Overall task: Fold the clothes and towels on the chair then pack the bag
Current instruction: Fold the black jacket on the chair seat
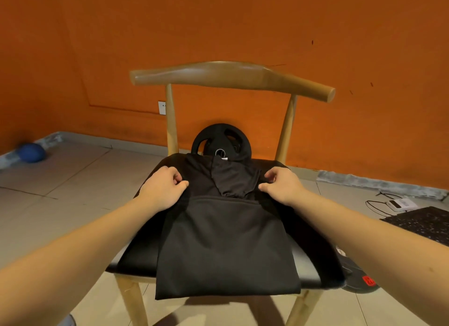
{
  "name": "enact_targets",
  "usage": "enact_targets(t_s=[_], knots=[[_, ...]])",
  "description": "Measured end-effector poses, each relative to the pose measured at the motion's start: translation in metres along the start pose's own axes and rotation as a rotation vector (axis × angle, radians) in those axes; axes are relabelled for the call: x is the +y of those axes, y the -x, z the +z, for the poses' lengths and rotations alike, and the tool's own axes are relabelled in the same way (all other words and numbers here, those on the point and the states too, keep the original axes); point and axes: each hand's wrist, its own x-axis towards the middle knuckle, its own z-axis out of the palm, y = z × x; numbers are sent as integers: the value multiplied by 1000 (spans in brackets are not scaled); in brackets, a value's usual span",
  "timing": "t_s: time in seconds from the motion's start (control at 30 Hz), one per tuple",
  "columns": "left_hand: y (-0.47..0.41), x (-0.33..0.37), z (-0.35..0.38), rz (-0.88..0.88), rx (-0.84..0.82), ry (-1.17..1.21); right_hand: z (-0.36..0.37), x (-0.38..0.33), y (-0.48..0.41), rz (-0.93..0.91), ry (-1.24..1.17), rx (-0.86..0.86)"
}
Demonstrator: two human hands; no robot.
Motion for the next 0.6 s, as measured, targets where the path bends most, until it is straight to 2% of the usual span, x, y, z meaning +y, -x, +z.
enact_targets(t_s=[0.17, 0.3, 0.4, 0.47, 0.6], knots=[[-56, 19, 3, -281, -25, 212, 11, -22, -65, 179, -270, -71], [-92, 33, 12, -480, -98, 336, 24, -38, -99, 235, -272, -135], [-111, 41, 14, -472, -193, 235, 35, -41, -118, 216, -141, -165], [-122, 44, 16, -435, -179, 197, 41, -39, -127, 169, -84, -177], [-133, 48, 24, -374, -90, 377, 51, -30, -148, 125, -196, -60]])
